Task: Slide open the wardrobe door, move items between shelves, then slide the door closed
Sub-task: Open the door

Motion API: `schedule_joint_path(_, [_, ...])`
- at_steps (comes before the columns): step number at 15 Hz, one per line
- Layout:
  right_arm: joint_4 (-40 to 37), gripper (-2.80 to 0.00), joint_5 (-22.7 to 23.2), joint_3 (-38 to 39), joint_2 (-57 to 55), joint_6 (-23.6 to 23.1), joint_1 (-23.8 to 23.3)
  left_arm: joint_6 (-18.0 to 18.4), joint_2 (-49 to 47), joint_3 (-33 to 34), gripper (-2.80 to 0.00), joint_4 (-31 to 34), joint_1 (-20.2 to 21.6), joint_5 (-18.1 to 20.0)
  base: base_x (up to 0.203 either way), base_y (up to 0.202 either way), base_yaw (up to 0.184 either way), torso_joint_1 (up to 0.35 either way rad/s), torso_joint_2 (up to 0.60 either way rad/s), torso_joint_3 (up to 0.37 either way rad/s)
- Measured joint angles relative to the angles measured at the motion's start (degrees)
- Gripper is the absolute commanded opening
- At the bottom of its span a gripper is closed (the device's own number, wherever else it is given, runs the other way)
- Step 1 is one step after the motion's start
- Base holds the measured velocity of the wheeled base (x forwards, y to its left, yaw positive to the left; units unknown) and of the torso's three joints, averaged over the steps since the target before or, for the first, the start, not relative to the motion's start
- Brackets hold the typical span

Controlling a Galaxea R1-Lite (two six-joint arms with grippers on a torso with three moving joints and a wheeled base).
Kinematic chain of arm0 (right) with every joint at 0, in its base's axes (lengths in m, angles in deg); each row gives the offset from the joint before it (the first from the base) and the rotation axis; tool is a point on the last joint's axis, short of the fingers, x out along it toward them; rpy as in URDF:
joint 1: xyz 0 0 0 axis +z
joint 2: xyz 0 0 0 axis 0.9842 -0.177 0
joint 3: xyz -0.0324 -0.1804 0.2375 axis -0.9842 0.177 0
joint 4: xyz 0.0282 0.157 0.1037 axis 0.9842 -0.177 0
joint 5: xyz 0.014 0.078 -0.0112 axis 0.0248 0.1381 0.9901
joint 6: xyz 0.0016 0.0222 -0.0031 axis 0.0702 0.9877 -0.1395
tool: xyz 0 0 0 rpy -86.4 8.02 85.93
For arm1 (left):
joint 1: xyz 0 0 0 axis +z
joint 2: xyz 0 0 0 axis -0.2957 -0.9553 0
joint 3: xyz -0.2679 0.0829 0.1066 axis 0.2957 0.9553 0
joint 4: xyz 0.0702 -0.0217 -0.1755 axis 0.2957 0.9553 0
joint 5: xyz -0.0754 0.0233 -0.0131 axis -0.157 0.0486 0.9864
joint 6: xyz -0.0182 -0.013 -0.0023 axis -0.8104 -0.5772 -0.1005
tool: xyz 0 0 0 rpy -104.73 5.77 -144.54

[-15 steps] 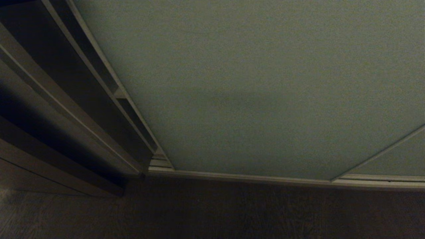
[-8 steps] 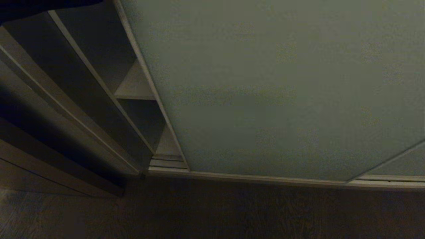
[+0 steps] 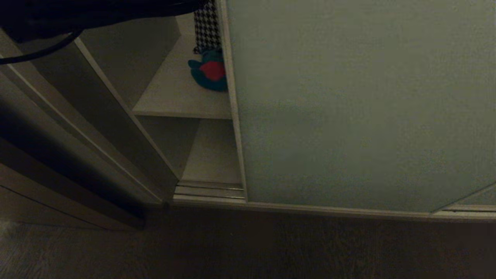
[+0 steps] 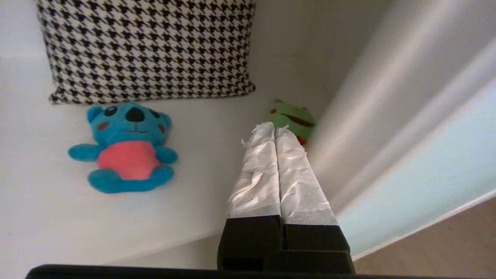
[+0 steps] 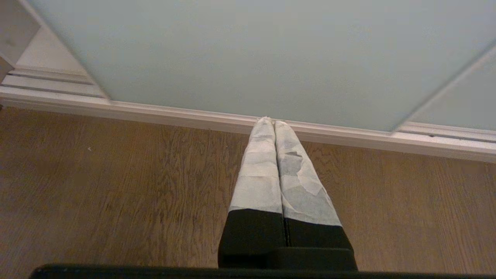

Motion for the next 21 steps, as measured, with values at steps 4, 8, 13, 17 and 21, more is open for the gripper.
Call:
schedule_joint_path(4, [0.02, -2.8, 0.0, 0.0, 0.0, 0.0, 0.0, 0.27, 0.87, -0.21, -2.8, 1.67, 3.96, -3.18, 0.0, 0.0, 0.0, 0.0, 0.0, 0.0])
schedule_joint_path(8, [0.0, -2.8, 0.0, 0.0, 0.0, 0.0, 0.0, 1.08, 9.17, 8.49, -2.8, 6.81, 12.44, -4.2, 0.0, 0.0, 0.0, 0.0, 0.0, 0.0])
schedule_joint_path(13, [0.0, -2.8, 0.0, 0.0, 0.0, -0.02, 0.0, 1.27, 30.19, 37.75, -2.8, 9.93, 20.27, -1.27, 0.0, 0.0, 0.0, 0.0, 0.0, 0.0])
schedule_joint_path(17, [0.0, -2.8, -0.02, 0.0, 0.0, -0.02, 0.0, 1.73, 51.93, 61.98, -2.8, 11.82, 24.99, 1.41, 0.0, 0.0, 0.0, 0.0, 0.0, 0.0])
schedule_joint_path(21, [0.01, -2.8, 0.0, 0.0, 0.0, -0.01, 0.0, 3.85, 68.31, 79.72, -2.8, 9.97, 27.74, 3.0, 0.0, 0.0, 0.0, 0.0, 0.0, 0.0])
